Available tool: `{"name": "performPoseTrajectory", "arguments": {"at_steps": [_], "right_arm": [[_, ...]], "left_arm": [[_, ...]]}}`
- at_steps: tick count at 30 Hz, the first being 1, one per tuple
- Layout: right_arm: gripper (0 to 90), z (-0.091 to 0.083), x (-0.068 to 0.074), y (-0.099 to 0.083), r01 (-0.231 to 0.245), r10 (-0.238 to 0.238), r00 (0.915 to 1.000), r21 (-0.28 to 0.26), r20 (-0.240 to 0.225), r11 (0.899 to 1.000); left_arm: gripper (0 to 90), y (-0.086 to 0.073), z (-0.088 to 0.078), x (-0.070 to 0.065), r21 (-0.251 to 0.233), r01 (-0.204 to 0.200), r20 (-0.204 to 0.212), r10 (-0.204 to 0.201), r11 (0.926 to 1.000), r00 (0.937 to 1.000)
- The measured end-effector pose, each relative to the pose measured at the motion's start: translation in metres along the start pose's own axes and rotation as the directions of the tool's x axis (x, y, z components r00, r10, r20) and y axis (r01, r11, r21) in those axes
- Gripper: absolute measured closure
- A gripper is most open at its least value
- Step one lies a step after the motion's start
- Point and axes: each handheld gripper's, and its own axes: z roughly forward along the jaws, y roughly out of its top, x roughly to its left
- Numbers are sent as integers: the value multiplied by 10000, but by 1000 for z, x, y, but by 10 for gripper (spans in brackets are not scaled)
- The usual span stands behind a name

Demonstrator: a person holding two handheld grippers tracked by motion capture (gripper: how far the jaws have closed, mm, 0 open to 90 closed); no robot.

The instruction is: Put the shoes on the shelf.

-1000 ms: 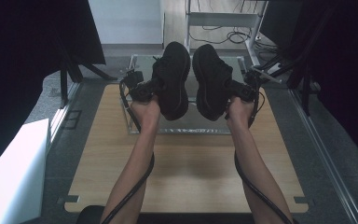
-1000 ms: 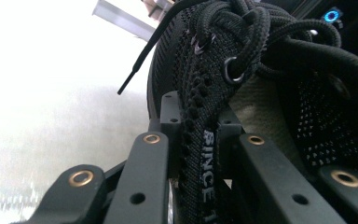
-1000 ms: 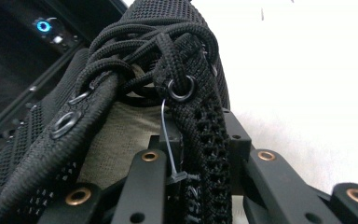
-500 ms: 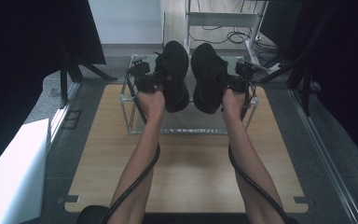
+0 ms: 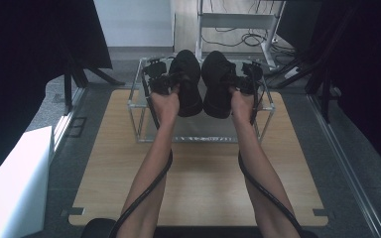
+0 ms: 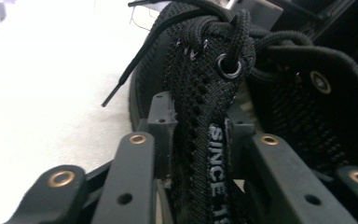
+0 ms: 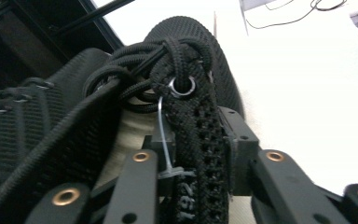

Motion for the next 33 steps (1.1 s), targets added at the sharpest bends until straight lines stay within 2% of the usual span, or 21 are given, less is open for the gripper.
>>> {"name": "performPoseTrajectory", "arguments": {"at_steps": [4,5,8,10,12,13,15,17,18,19,21,22,25,29,31,32,33], "right_arm": [[626,4,4,0,197,-196,9998,98,-100,9998],[614,4,4,0,290,-289,9996,131,-68,9995],[533,5,-1,1,-89,101,9980,210,-625,9997],[478,5,-7,1,-255,255,9910,18,-1316,9997],[434,3,-9,1,-379,329,9833,-246,-1787,9990],[428,1,-10,0,-361,294,9809,-318,-1923,9988],[421,-1,-12,1,-325,214,9730,-445,-2300,9985],[422,-7,-17,2,-434,263,9630,-583,-2681,9974],[427,-10,-18,3,-448,250,9607,-655,-2763,9968],[435,-13,-20,4,-424,204,9564,-693,-2913,9967],[462,-20,-23,4,-295,63,9465,-669,-3226,9973],[484,-24,-24,4,-301,63,9404,-648,-3399,9974],[541,-34,-30,2,-272,22,9259,-609,-3777,9978],[670,-47,-40,-8,-311,112,9056,-399,-4239,9987],[730,-52,-43,-14,-261,88,9009,-339,-4340,9991],[770,-55,-46,-20,-224,51,8942,-333,-4476,9992],[791,-57,-47,-21,-273,100,8925,-318,-4510,9991]], "left_arm": [[640,0,5,-7,215,-473,8,473,9987,9989],[634,1,6,-6,254,-421,106,418,9988,9991],[572,0,10,-1,506,-290,495,265,9983,9984],[505,-2,12,2,388,-123,894,88,9992,9960],[458,-3,10,6,200,109,1296,-134,9997,9915],[421,-3,7,9,147,232,1575,-252,9996,9872],[417,-2,-1,11,-54,253,2011,-237,9997,9793],[402,0,-9,10,-214,10,2176,37,9998,9760],[399,0,-14,10,-315,-215,2257,281,9993,9738],[402,1,-19,9,-442,-320,2390,416,9985,9701],[434,1,-28,11,-584,-455,2875,604,9973,9559],[450,0,-31,12,-654,-480,3018,656,9967,9511],[493,-6,-43,18,-766,-445,3573,691,9961,9314],[601,-15,-57,26,-920,-365,3889,696,9951,9186],[656,-23,-65,30,-928,-569,4046,898,9941,9101],[685,-25,-66,30,-912,-652,4068,969,9937,9084],[703,-28,-69,31,-891,-833,4126,1129,9925,9039]]}}
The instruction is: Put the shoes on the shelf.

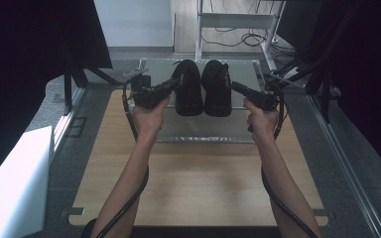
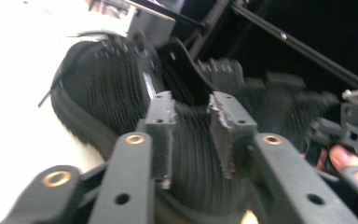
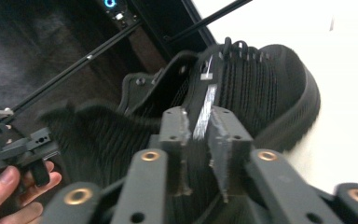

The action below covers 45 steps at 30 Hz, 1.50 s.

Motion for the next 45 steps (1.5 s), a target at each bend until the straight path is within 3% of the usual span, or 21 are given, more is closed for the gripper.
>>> {"name": "performPoseTrajectory", "arguments": {"at_steps": [4,7,14,20,23,25,28,32,45], "right_arm": [[890,-14,0,-14,161,-160,9995,25,-269,9999],[900,-24,3,-24,387,-384,9983,71,-438,9992],[900,-36,17,-51,649,-596,9927,472,-1052,9968],[900,-32,24,-75,544,-441,9868,624,-1561,9966],[900,-25,26,-81,796,-680,9882,808,-1372,9935],[900,-19,25,-83,884,-796,9914,827,-1042,9927],[900,-15,22,-84,827,-745,9919,783,-1027,9935],[900,-8,20,-83,874,-816,9934,712,-812,9936],[900,16,2,-74,20,2,9992,551,-411,9985]], "left_arm": [[813,-16,-10,-4,191,-356,253,351,9992,9991],[889,-27,-14,-6,319,-410,469,395,9986,9981],[897,-56,-16,-14,551,-496,1062,435,9973,9934],[897,-77,-10,-20,840,-703,1169,602,9940,9913],[897,-80,-4,-17,1040,-730,853,642,9919,9943],[897,-80,-1,-13,971,-616,1030,515,9934,9933],[897,-77,2,-12,1072,-904,723,829,9901,9939],[897,-74,9,-8,1075,-697,636,631,9918,9960],[896,-62,34,3,1391,-51,246,17,9903,9997]]}}
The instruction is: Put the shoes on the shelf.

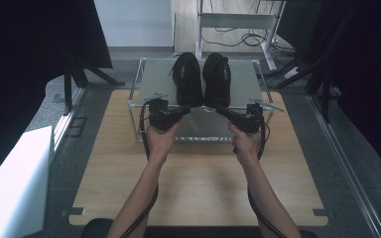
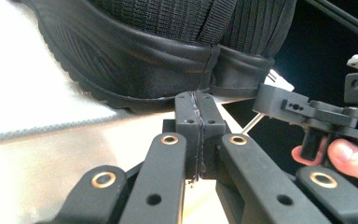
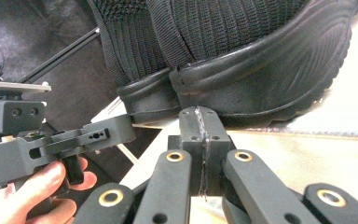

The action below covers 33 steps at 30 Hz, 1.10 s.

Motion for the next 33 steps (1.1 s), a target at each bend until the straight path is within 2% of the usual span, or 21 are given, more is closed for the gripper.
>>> {"name": "performPoseTrajectory", "arguments": {"at_steps": [3,4,6,8,10,12,18,20,23,26,33], "right_arm": [[900,3,-4,1,-266,266,9996,-2,5,9996],[900,4,-5,2,-346,346,9994,-11,6,9994],[900,5,-8,3,-565,565,9984,-17,43,9984],[900,7,-10,4,-605,604,9981,19,76,9982],[900,8,-12,4,-711,711,9974,37,61,9975],[900,10,-13,5,-723,722,9973,80,118,9973],[900,13,-15,7,-862,862,9963,150,15,9962],[900,12,-14,7,-736,734,9973,210,81,9971],[892,9,-14,5,-771,775,9969,239,-149,9967],[823,5,-11,2,-495,512,9976,376,-468,9981],[622,-4,-8,-2,235,-203,9981,541,-589,9983]], "left_arm": [[897,1,4,2,82,76,-136,-75,9999,9999],[897,2,5,4,49,206,-15,-206,9998,9998],[896,3,6,4,64,236,-82,-235,9997,9997],[897,4,9,5,138,263,-273,-259,9996,9993],[897,5,11,7,181,406,-271,-401,9990,9988],[897,6,14,7,233,366,-379,-357,9991,9986],[887,8,14,5,219,396,-262,-390,9990,9989],[850,6,13,4,184,354,-129,-352,9992,9993],[804,2,12,0,258,100,-8,-100,9996,10000],[699,-2,9,-3,349,-169,-101,173,9992,9998],[459,-10,0,-9,481,-854,-323,870,9952,9957]]}}
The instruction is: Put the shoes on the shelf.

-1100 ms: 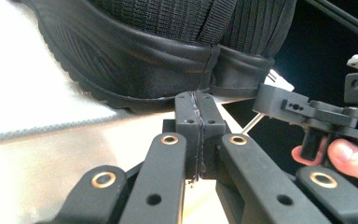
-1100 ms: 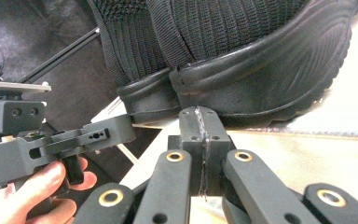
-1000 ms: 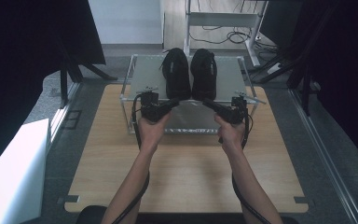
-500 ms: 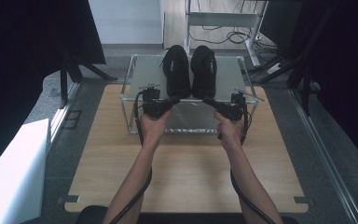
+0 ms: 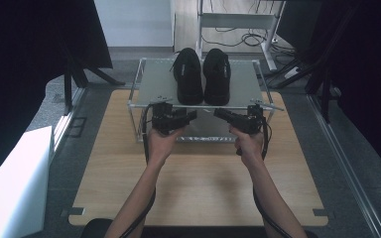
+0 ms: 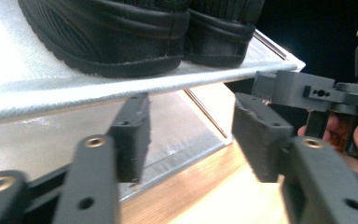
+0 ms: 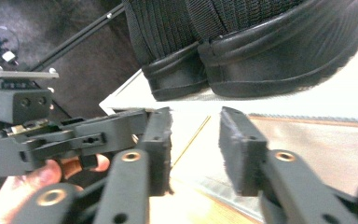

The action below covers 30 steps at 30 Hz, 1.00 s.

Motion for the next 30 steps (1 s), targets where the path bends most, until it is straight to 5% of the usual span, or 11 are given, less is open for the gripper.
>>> {"name": "performPoseTrajectory", "arguments": {"at_steps": [6,14,23,30], "right_arm": [[496,-11,1,-4,726,-729,9965,80,414,9973],[376,-20,4,-12,1696,-1745,9797,558,988,9839],[200,-27,4,-24,2715,-2925,9432,1414,1577,9520],[139,-34,6,-34,3309,-3676,9168,2188,1559,9179]], "left_arm": [[290,-8,-4,-1,106,-142,-404,146,9998,9991],[183,-21,-8,-2,391,-593,-858,625,9975,9944],[115,-36,-18,3,724,-968,-1309,1057,9927,9858],[7,-46,-25,-1,1115,-1649,-1573,1813,9800,9708]]}}
